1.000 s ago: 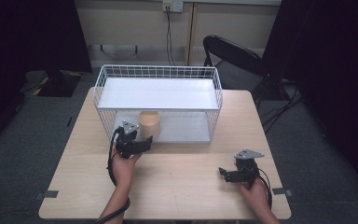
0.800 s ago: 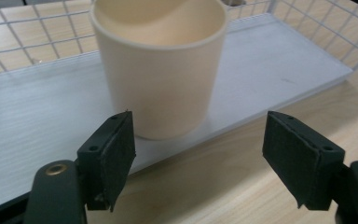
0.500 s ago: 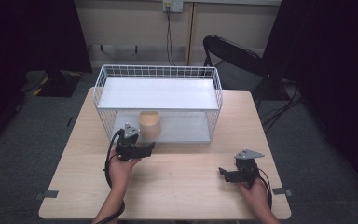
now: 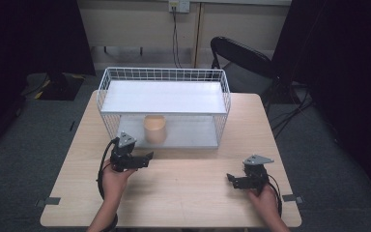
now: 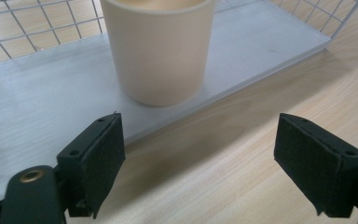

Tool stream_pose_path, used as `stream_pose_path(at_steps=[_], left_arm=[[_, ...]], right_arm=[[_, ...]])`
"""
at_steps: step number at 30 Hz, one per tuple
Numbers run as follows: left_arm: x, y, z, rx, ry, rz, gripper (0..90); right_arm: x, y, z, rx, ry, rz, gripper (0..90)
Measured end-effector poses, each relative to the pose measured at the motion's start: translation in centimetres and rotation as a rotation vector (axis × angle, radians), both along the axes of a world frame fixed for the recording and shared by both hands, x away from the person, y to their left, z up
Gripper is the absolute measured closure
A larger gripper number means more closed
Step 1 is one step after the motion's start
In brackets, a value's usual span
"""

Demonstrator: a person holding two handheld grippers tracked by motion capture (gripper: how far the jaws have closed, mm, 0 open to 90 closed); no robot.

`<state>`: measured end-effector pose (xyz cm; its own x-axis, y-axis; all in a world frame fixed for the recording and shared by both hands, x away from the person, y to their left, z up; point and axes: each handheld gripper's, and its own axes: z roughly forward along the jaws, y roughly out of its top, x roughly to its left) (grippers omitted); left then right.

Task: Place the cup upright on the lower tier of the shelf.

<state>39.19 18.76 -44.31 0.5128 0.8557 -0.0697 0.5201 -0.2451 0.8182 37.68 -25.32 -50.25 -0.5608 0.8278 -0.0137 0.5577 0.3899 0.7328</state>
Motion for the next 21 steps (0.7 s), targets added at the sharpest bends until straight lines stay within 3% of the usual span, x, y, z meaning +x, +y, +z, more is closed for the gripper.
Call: stream_pose_path(at_steps=[21], left_arm=[[-1.9, 2.8, -1.3, 0.005, 0.028, -0.006, 15.9]], right_arm=[[0.0, 0.0, 0.0, 0.0, 0.0, 0.0, 10.6]])
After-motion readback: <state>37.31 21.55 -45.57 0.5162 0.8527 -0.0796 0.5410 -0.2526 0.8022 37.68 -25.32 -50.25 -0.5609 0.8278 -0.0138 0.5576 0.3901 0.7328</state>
